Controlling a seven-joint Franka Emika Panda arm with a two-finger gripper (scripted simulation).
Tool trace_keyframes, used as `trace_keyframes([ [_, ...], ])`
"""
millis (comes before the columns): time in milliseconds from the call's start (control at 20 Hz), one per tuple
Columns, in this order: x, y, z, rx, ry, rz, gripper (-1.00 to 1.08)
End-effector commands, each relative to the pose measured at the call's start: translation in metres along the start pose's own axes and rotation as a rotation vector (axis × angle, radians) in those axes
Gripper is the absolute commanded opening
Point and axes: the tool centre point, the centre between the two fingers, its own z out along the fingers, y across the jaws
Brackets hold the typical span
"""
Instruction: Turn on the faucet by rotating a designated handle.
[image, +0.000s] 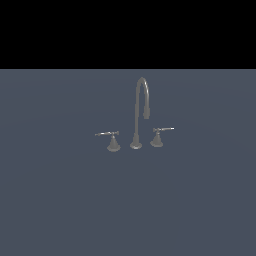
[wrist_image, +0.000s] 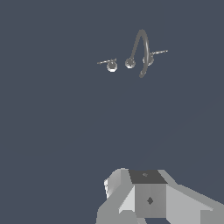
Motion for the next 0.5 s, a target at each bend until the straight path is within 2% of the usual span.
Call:
trace_keyframes([
  [0,0.003,-0.004,0.007,0.0,0.0,0.022,-1.0],
  [450,0.023,-0.029,0.05,-0.001,0.004,0.166,-1.0],
])
